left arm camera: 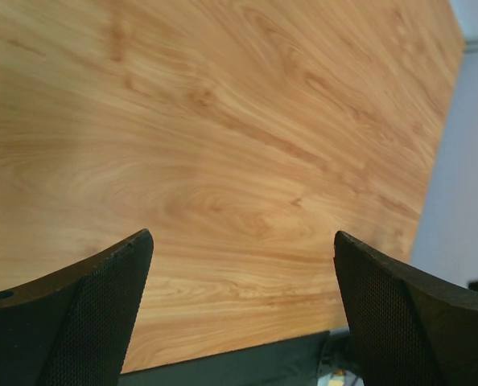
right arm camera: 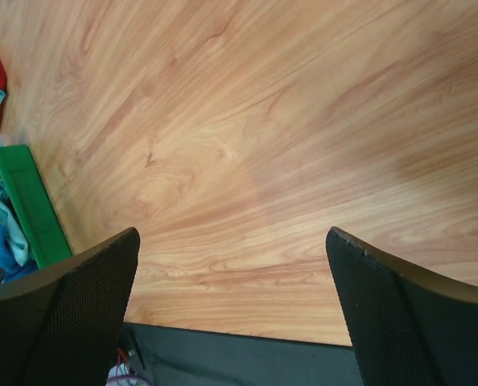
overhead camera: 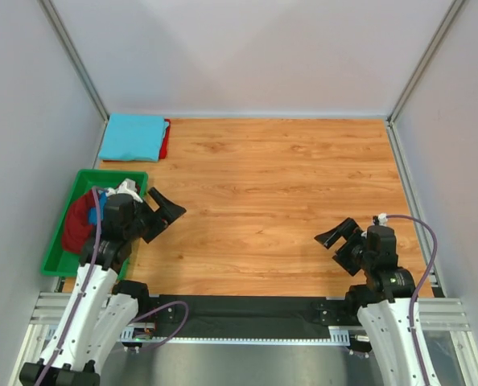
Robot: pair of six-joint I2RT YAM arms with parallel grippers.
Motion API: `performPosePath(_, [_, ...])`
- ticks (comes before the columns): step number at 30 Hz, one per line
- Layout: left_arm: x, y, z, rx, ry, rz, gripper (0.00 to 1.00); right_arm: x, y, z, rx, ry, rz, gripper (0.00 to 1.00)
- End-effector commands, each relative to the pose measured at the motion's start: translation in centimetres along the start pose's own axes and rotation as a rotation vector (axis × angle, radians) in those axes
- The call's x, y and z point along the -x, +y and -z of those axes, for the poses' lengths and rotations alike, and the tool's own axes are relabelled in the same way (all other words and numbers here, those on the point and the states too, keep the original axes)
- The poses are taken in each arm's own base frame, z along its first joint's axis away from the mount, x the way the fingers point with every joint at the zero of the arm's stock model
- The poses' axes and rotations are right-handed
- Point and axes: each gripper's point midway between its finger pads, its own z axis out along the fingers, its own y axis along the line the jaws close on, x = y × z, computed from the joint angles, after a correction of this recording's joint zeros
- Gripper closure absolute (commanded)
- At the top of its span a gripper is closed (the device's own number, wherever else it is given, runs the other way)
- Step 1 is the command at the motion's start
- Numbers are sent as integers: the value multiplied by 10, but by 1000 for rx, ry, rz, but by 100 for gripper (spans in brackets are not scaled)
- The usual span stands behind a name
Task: Fold and stack the t-shirts
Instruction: Grab the tshirt from the pile
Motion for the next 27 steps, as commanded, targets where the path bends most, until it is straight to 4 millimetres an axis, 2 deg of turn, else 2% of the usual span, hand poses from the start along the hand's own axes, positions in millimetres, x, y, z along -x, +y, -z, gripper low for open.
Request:
performPosePath(1, [20,28,20,216,-81,6,0,-3,9,12,-13,44,-53,0])
performPosePath(2, [25,27,22,212,-92,-19,0,0,23,11,66,46,17,0])
performPosePath(4, [45,21,29,211,-141,-103,1,0,30,16,86,60,44,7])
performPosePath(5, [53,25,32,250,-160,-117,3,-1,30,18,80,64,66,8])
performPosePath(6, [76,33,38,357,-211,-123,5,1,33,19,85,56,89,9])
performPosePath(7, [74,50,45,466,-170,-103,7,1,36,21,97,53,117,12])
performPosePath(8, [81,57,48,530,-158,-98,8,1,42,25,114,53,141,12])
performPosePath(10, [105,64,51,637,-172,-106,10,2,48,30,138,55,201,15])
performPosePath(12, [127,64,48,679,-190,-104,15,-2,57,34,161,81,234,15])
performPosePath(13, [134,71,50,715,-189,-80,18,-3,60,35,168,91,244,17])
performPosePath(14, [136,74,50,733,-172,-76,26,-7,62,35,178,113,270,18])
performPosePath(15, [135,82,52,796,-123,-63,27,-7,67,37,189,111,290,18])
performPosePath(17, [131,96,58,887,-86,-11,26,-6,68,39,187,108,348,18])
performPosePath(20, [128,109,58,948,-73,10,17,-4,74,47,200,97,410,17])
performPosePath(23, [131,117,49,958,-70,-4,18,-6,77,50,213,99,426,16])
performPosePath(27, [129,137,42,1085,22,13,21,-8,76,50,215,102,440,15])
